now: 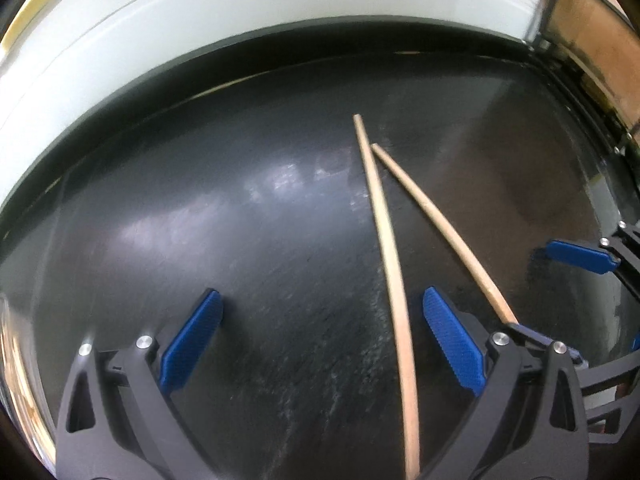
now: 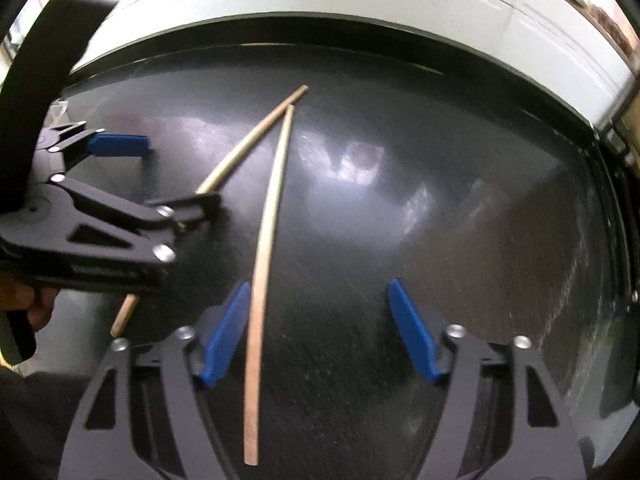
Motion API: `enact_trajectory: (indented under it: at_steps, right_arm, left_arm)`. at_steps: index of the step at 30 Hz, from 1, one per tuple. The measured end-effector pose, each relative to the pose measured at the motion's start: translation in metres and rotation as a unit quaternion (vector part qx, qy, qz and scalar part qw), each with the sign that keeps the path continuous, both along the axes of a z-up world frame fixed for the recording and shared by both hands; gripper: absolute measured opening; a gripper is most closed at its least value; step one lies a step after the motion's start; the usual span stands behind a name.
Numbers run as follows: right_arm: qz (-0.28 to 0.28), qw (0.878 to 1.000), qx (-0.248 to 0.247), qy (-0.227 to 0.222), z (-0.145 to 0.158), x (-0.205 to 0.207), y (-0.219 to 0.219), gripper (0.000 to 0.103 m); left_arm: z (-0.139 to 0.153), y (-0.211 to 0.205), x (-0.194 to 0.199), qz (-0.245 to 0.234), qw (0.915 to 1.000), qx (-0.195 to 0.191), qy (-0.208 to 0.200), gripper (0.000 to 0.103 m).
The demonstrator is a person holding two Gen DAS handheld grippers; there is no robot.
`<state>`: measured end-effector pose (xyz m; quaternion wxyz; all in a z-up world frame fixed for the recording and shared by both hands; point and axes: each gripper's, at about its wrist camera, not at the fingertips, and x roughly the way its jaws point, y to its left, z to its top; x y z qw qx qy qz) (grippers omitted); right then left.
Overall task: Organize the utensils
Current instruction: 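Move both tools back to the last two chopsticks and close on one each, then carry the chopstick in the right tool while the left tool carries its chopstick over the tray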
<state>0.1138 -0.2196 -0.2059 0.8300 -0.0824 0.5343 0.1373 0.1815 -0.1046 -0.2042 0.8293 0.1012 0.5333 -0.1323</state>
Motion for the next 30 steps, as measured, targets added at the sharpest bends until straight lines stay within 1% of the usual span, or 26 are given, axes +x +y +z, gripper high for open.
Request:
enact_trajectory:
  at_steps: [1, 2, 3, 4, 5, 6, 7, 8, 9, 12, 16, 20, 23, 24, 26, 30]
  right_arm:
    - [0.004, 1.0, 0.003, 0.0, 0.002, 0.0, 0.002, 0.033]
    - [0.007, 1.0, 0.006, 0.005, 0.004, -0.001, 0.002, 0.008]
    - [0.005, 1.0, 0.013, 0.016, 0.004, 0.0, 0.002, 0.008]
    - [0.004, 1.0, 0.019, 0.021, 0.005, 0.0, 0.001, 0.008]
    - [0.003, 0.999, 0.027, 0.024, 0.005, -0.001, 0.0, 0.008]
    - [-0.001, 0.999, 0.032, 0.024, 0.005, -0.001, -0.002, 0.008]
    - [-0.003, 0.999, 0.034, 0.024, 0.005, 0.0, -0.001, 0.008]
    - [-0.002, 0.999, 0.032, 0.025, 0.005, 0.0, -0.002, 0.008]
    - [0.0, 0.999, 0.026, 0.026, 0.005, 0.001, 0.0, 0.008]
    - [-0.005, 0.999, 0.024, 0.034, 0.004, 0.0, 0.002, 0.007]
    - [-0.028, 0.999, 0.03, 0.023, 0.02, -0.008, -0.007, 0.007]
    - [-0.045, 0.998, 0.036, 0.004, 0.046, -0.022, -0.016, 0.007]
    - [-0.056, 0.997, 0.047, 0.0, 0.062, -0.035, -0.023, 0.007]
    - [-0.06, 0.997, 0.053, -0.001, 0.07, -0.041, -0.024, 0.007]
    - [-0.063, 0.996, 0.058, -0.004, 0.082, -0.048, -0.023, 0.007]
    - [-0.061, 0.995, 0.077, -0.005, 0.103, -0.058, -0.013, 0.007]
  left_arm:
    - [0.0, -0.001, -0.001, -0.006, 1.0, 0.002, -0.003, 0.097]
    - [0.0, -0.001, -0.001, -0.011, 0.9999, 0.0, -0.004, 0.097]
    - [0.0, -0.004, -0.001, -0.015, 0.9999, 0.0, -0.006, 0.093]
    - [0.002, -0.004, -0.005, -0.018, 0.9998, -0.002, -0.012, 0.082]
    - [0.006, -0.006, -0.008, -0.027, 0.9993, -0.005, -0.024, 0.074]
    - [0.008, -0.01, -0.01, -0.034, 0.999, -0.006, -0.03, 0.05]
    - [0.01, -0.014, -0.012, -0.043, 0.9985, -0.005, -0.033, 0.022]
    - [0.01, -0.017, -0.014, -0.048, 0.9983, -0.003, -0.031, 0.014]
    - [0.011, -0.019, -0.014, -0.05, 0.9983, -0.005, -0.028, 0.008]
    - [0.011, -0.024, -0.01, -0.048, 0.9986, -0.008, -0.02, 0.006]
    - [0.02, -0.017, -0.014, -0.025, 0.9995, -0.017, -0.008, 0.006]
    - [0.049, -0.004, -0.032, -0.008, 0.9994, -0.031, -0.012, 0.006]
    - [0.071, 0.012, -0.052, 0.014, 0.9985, -0.053, 0.002, 0.006]
    - [0.076, 0.017, -0.057, 0.02, 0.9983, -0.055, 0.002, 0.006]
    - [0.09, 0.029, -0.072, 0.032, 0.9981, -0.052, -0.005, 0.006]
    - [0.109, 0.06, -0.093, 0.069, 0.9955, -0.065, -0.004, 0.006]
